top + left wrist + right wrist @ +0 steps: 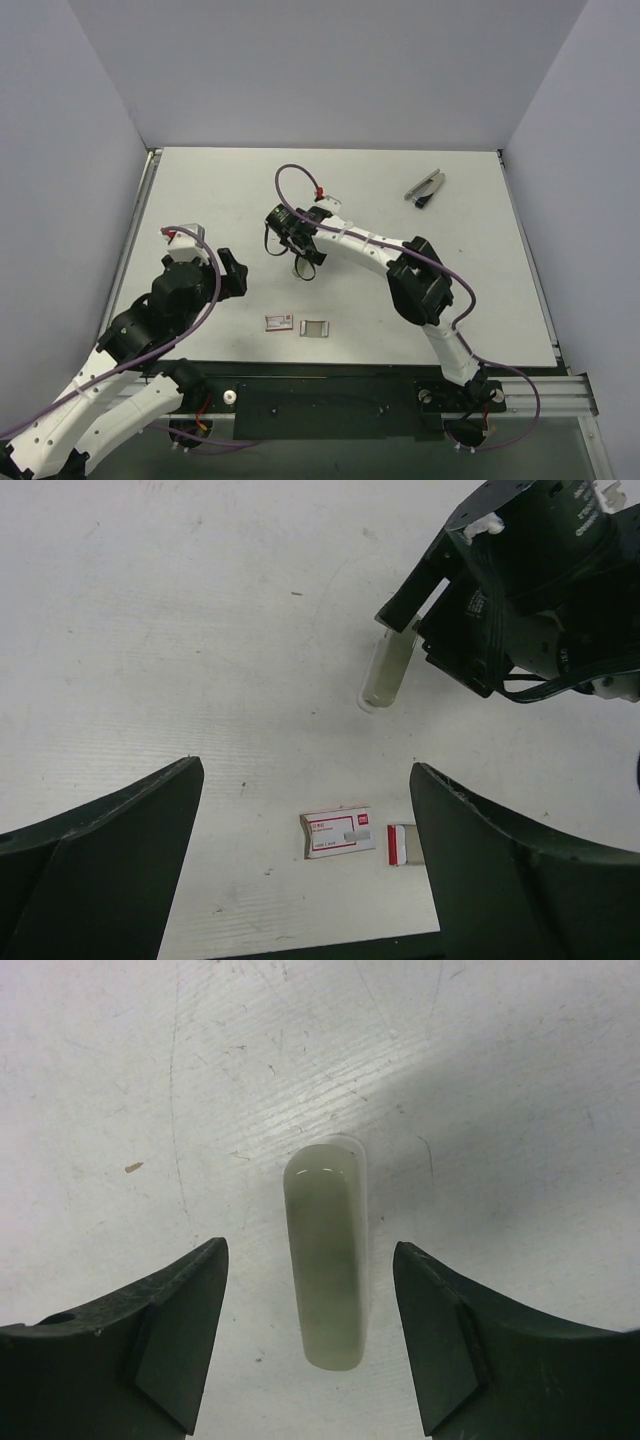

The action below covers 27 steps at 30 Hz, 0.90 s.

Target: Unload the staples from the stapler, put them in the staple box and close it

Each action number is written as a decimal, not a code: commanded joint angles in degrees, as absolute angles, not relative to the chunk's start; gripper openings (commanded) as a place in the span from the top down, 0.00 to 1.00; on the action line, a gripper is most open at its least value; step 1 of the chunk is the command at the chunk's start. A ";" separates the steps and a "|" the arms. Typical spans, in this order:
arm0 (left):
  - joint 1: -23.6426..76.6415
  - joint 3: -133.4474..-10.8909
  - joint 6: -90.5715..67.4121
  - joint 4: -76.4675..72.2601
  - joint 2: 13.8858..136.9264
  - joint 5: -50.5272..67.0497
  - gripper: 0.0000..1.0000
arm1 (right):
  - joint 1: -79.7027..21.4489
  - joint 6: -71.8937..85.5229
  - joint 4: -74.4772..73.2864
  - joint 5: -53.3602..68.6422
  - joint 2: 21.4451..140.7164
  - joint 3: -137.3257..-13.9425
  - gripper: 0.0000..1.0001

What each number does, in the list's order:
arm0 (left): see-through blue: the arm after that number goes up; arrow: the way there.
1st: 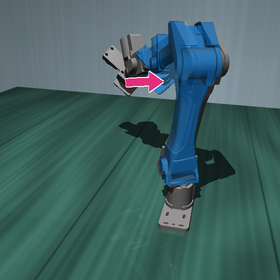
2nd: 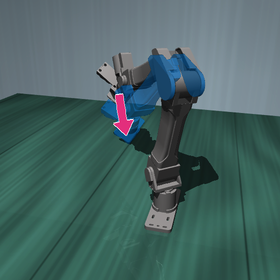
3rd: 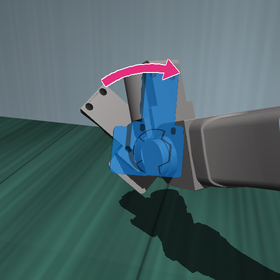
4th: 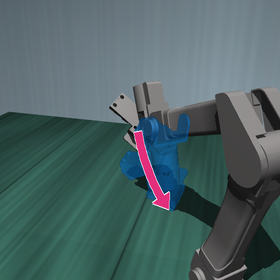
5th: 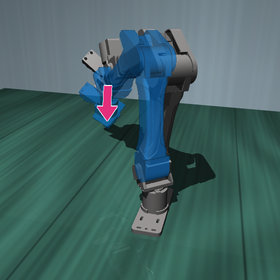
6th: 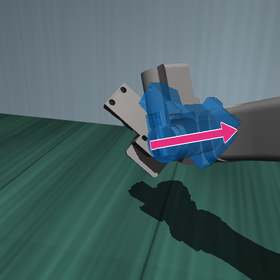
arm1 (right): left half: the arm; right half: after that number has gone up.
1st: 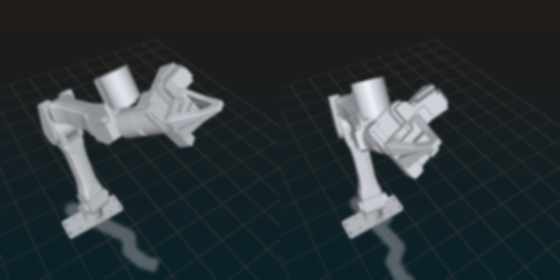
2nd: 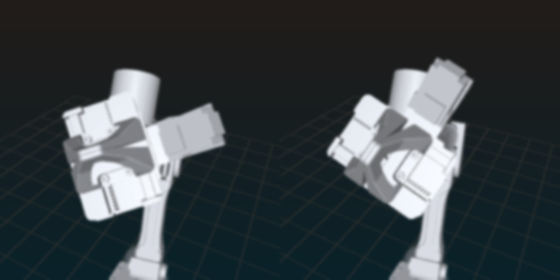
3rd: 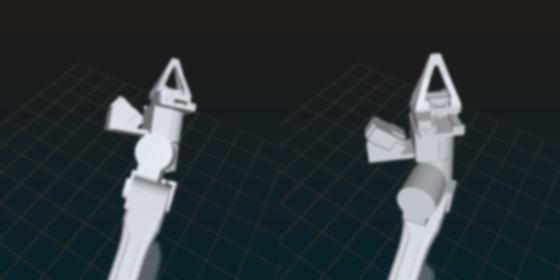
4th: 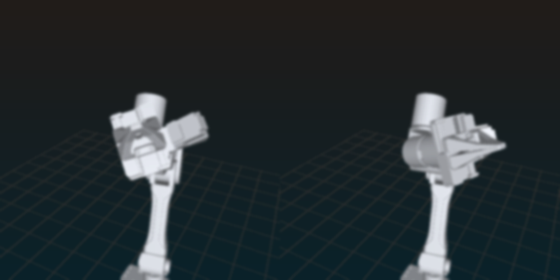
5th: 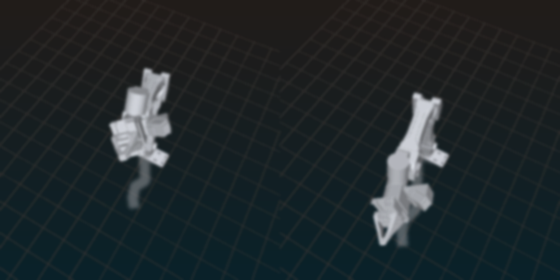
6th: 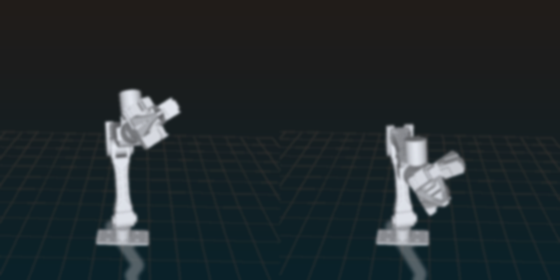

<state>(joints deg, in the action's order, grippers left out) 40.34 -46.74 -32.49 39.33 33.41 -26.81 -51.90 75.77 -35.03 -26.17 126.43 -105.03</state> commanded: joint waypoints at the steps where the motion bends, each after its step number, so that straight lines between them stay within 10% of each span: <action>1: 40.08 -48.69 -31.03 37.27 34.89 -27.16 0.03 | -52.12 70.50 -36.92 -31.11 116.20 -103.63 0.36; 27: 40.08 -56.77 -15.83 12.23 76.00 -11.34 0.03 | -39.20 31.38 -23.82 -14.34 63.83 -53.01 0.20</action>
<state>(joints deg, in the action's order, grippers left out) 40.34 -52.03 -19.62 19.22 70.98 -14.81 -39.40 35.92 -24.18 -17.87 68.99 -56.53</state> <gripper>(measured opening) 0.972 0.796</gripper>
